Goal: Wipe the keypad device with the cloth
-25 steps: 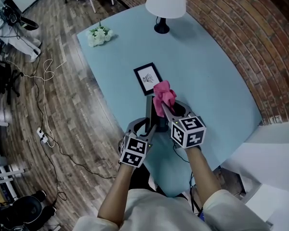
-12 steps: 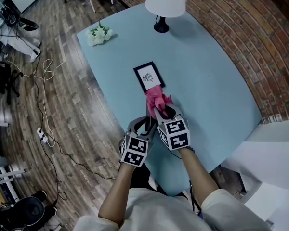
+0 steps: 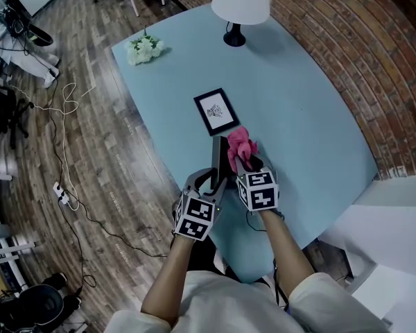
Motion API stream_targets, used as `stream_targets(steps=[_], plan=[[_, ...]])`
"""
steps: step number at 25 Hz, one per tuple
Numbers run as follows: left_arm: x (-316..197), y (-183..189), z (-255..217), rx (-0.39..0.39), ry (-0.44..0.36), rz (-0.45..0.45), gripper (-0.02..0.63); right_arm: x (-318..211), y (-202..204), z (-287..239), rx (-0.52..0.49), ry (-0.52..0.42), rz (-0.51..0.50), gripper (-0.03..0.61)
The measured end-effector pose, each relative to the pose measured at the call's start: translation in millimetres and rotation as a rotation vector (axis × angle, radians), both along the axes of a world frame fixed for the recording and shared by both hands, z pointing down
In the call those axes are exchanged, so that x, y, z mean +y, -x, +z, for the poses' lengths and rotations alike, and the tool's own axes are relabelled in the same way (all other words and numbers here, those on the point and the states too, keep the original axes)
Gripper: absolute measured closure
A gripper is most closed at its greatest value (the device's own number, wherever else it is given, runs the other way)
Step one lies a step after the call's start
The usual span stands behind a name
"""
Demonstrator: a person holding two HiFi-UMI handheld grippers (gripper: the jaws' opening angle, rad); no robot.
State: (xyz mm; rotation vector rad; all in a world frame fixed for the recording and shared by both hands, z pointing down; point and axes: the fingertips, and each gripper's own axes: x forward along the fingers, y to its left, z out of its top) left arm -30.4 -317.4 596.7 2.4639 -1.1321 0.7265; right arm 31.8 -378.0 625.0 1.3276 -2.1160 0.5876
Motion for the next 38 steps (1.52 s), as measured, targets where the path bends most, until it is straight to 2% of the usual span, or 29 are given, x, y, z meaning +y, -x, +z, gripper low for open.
stream_targets(steps=[11,17,21,25,28,30,34,38], plan=[[0,1,-1,0.001,-0.002,0.0,0.439,-1,-34,34,0.072,0.056,0.065,0.459],[0,-1,1,0.007,-0.015,-0.012,0.439,-3,-45,48,0.111,0.067,0.048,0.459],[1,4,-5,0.006,-0.044,-0.047,0.428,-6,-44,41,0.039,0.094,0.06,0.459],[8,5,-5,0.061,-0.023,-0.053,0.428,-5,-31,4,-0.163,0.058,0.089,0.462],[12,5,-3,0.056,-0.016,-0.055,0.428,1,0,-37,-0.257,-0.005,0.027,0.46],[13,5,-3,0.041,-0.01,-0.055,0.428,9,22,-56,-0.272,-0.03,-0.036,0.46],[14,4,-1,0.0,0.01,-0.043,0.429,23,52,-50,-0.172,-0.055,-0.137,0.459],[16,2,0,-0.011,0.016,-0.026,0.431,24,51,-42,-0.116,-0.101,-0.153,0.457]])
